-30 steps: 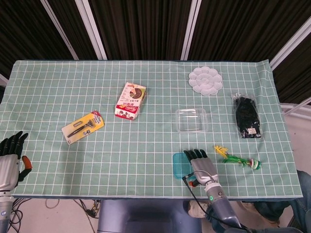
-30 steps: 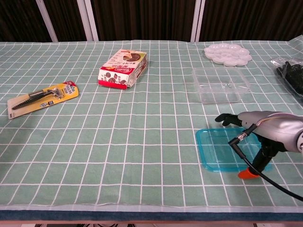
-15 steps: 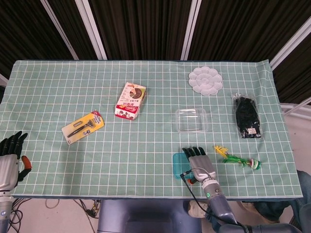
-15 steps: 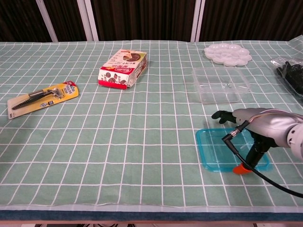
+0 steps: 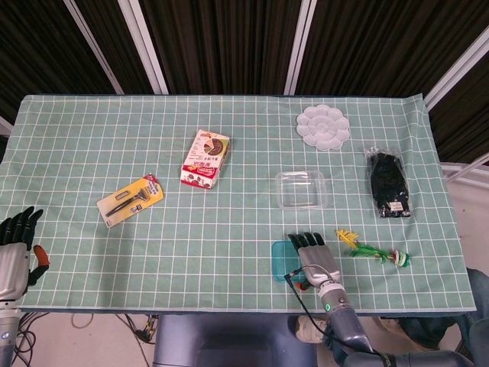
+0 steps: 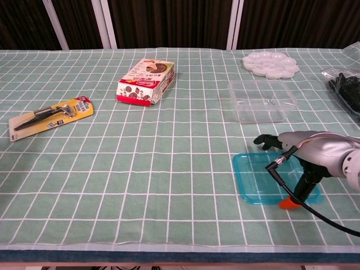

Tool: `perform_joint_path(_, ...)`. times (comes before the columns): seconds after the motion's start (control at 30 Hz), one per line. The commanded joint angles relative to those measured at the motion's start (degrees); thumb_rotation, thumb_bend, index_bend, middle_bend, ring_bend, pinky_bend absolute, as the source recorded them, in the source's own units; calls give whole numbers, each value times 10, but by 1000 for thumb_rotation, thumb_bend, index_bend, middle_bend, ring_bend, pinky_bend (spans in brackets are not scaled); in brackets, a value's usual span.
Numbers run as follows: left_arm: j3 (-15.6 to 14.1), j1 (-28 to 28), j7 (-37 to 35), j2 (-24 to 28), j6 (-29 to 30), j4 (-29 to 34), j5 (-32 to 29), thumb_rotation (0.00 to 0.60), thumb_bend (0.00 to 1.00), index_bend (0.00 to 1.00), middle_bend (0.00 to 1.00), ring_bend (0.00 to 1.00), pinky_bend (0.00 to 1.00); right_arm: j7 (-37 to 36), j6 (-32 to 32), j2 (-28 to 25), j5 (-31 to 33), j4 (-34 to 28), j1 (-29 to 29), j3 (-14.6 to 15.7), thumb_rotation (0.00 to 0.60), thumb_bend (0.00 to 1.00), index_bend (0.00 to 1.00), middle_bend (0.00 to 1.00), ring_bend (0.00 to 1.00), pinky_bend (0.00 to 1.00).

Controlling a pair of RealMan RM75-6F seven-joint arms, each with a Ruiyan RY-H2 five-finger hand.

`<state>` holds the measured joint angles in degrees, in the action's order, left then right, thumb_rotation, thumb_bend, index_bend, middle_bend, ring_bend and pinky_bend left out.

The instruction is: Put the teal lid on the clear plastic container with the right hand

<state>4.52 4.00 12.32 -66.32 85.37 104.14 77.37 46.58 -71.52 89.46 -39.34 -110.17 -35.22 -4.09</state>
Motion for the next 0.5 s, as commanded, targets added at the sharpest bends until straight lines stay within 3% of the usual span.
perform_joint_path(0.03,-1,0,1,0,0,1,1,600,796,63,0,0,0,-2,-1,0,0,0,0,0,600,174,0,146,0,0)
perform_joint_path(0.5,0,0,1,0,1,1,-1,600,796,62,0,0,0,-5,2,5,8,10,-6,4,600,174,0,151,0,0)
